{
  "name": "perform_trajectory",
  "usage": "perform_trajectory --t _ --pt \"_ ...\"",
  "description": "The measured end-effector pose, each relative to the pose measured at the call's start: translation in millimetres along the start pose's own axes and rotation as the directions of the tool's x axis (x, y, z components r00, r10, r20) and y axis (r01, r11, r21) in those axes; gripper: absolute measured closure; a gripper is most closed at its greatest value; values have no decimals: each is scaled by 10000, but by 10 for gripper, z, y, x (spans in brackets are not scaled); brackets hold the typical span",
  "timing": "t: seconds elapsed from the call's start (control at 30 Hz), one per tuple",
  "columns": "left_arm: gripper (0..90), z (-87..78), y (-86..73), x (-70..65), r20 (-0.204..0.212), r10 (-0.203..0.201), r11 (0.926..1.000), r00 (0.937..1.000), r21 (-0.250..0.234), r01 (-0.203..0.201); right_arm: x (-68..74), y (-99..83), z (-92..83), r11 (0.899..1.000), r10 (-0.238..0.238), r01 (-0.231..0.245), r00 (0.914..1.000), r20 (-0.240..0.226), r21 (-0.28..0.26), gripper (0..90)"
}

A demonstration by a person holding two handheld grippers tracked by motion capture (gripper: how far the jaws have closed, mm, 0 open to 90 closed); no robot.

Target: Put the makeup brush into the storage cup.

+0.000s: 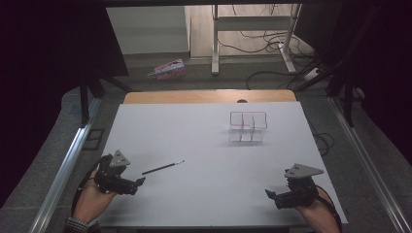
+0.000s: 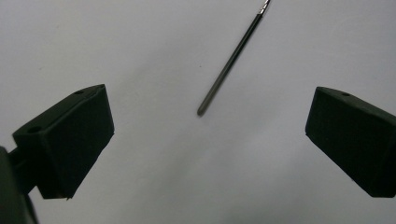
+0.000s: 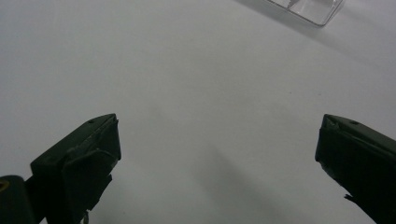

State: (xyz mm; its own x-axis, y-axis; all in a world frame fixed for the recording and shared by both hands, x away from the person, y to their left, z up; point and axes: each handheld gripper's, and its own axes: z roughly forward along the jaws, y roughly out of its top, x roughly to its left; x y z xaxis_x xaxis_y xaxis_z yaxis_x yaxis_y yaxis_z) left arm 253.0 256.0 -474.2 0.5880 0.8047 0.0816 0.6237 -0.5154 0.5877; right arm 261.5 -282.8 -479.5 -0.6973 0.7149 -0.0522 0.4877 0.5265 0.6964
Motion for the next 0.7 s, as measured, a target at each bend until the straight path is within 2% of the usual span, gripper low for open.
perform_trajectory --t 0.13,0.33,0.7 --pt "19 16 40 32 83 39 9999 10000 163 -41 -10 -4 4 10000 18 -18 10000 -38 64 0" --pt "20 92 155 58 308 383 9972 9988 636 -402 -19 -8 6 10000 -6 7 10000 -83 88 0" --pt "26 200 297 69 578 584 9927 9966 1021 -641 -14 -7 13 10000 46 -45 9998 -183 84 3"
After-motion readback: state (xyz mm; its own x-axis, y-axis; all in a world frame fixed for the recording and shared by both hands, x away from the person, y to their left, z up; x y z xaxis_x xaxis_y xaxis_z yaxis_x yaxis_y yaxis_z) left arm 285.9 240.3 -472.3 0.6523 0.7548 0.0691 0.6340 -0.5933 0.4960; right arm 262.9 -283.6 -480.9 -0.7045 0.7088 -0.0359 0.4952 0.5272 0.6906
